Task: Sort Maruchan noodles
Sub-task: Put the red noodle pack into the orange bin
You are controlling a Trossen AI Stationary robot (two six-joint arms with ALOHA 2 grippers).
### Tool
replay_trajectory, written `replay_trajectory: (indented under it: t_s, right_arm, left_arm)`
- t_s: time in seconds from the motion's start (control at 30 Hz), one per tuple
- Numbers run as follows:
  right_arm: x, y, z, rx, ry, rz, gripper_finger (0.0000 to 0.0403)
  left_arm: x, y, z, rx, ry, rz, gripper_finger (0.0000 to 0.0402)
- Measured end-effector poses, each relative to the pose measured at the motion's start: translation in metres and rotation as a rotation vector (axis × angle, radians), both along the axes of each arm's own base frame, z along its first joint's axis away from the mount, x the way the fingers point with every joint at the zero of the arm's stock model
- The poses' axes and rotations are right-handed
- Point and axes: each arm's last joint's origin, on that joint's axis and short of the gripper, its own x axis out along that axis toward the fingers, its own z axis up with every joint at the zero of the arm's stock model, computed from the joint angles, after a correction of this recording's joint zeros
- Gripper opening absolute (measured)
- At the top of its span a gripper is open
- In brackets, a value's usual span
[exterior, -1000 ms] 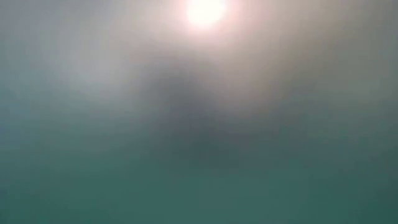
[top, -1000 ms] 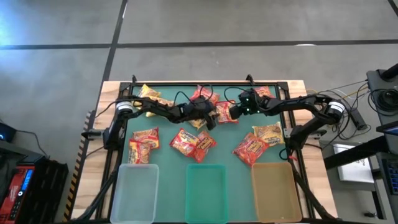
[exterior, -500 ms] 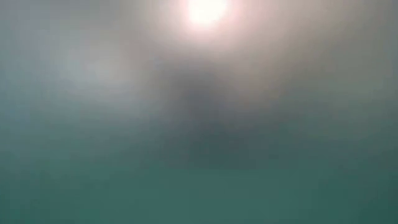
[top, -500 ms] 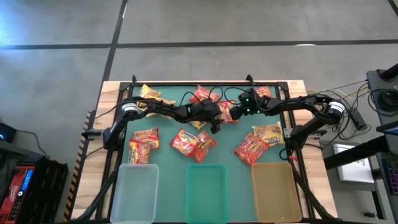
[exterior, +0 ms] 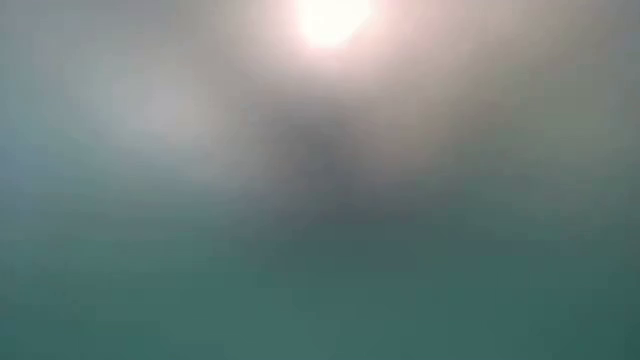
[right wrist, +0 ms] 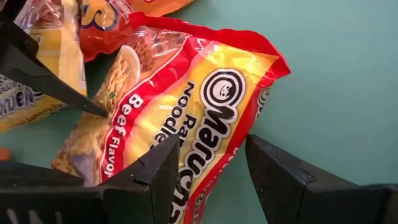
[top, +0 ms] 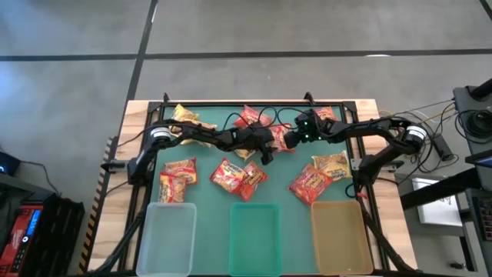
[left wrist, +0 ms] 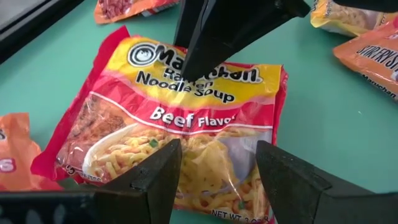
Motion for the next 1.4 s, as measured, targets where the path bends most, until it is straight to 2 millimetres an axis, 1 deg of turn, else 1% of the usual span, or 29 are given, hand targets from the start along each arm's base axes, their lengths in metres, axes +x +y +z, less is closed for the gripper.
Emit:
replay_trajectory:
  t_s: [0.27,0.47,0.73,0.87,1.1,1.23,1.3,1.4]
  right_arm:
    - [0.0,0.001,0.001,0.062,-0.036,-0.004,0.0176]
    - [0.0,0.002,0.005,0.121,-0.084,-0.005,0.0176]
    - [-0.005,0.002,0.02,0.082,-0.127,0.006,0.0176]
    - [-0.007,0.003,0.019,0.098,-0.105,0.006,0.0176]
    - [-0.009,0.002,0.025,0.002,-0.09,0.028,0.0176]
    - [-0.01,0.001,0.025,-0.002,-0.087,0.029,0.0176]
    - [-0.011,-0.001,0.025,-0.003,-0.087,0.024,0.018]
    - [-0.014,-0.004,0.025,-0.004,-0.087,0.006,0.0196]
  left_arm:
    - [-0.002,-0.008,-0.005,-0.021,0.048,0.001,0.0194]
    - [-0.004,-0.01,-0.008,-0.026,0.076,0.003,0.0194]
    - [-0.006,-0.011,-0.01,-0.026,0.101,0.01,0.0194]
    - [-0.006,-0.011,-0.01,-0.028,0.102,0.012,0.0194]
    - [-0.006,-0.011,-0.01,-0.028,0.102,0.012,0.0194]
    - [-0.006,-0.011,-0.01,-0.028,0.101,0.013,0.0194]
    - [-0.006,-0.011,-0.01,-0.029,0.101,0.013,0.0194]
    - [-0.006,-0.011,-0.01,-0.029,0.101,0.013,0.0194]
